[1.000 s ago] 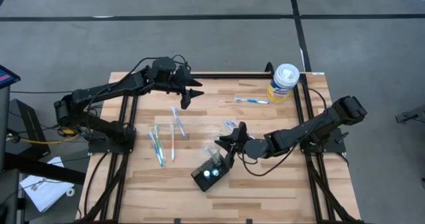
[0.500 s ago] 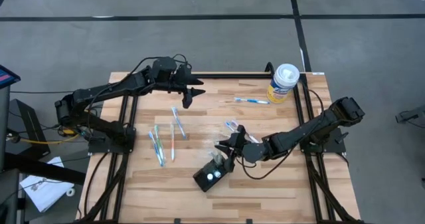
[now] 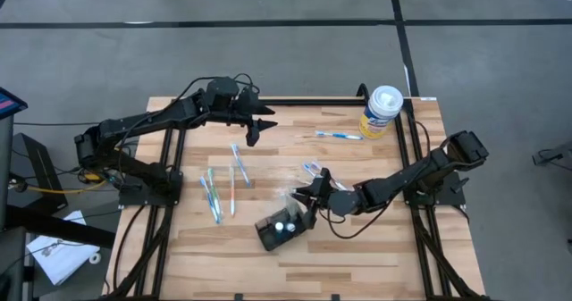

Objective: Pick & Place toothbrushing station
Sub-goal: Put the green toothbrush into the mesh organizer

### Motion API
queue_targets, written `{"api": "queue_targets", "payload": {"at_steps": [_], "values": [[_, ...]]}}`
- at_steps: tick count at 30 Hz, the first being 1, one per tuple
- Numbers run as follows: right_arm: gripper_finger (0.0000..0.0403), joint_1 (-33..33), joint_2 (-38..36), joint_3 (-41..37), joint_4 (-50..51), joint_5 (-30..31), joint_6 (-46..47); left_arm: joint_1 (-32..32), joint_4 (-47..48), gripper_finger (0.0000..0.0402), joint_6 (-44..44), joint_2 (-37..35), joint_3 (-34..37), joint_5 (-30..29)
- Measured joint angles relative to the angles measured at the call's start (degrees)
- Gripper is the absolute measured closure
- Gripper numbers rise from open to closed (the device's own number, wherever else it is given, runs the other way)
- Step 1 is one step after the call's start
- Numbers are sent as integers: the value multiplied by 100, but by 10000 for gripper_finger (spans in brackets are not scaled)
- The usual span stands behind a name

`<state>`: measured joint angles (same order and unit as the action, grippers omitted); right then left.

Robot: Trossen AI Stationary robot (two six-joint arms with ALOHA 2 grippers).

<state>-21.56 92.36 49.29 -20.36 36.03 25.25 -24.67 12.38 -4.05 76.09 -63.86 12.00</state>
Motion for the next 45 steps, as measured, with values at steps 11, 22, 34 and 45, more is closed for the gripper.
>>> {"api": "queue_targets", "payload": {"at_steps": [11,22,34,45], "values": [[230,264,2,-3,152,-249,504,22,4,220,-31,-2,0,31],[187,214,-33,-3,-235,-341,416,22,9,220,-58,-2,0,90],[373,258,-125,45,-350,-304,-64,22,24,220,-61,-4,0,156],[372,278,-195,45,-577,-310,-277,22,38,220,-42,-4,0,169]]}}
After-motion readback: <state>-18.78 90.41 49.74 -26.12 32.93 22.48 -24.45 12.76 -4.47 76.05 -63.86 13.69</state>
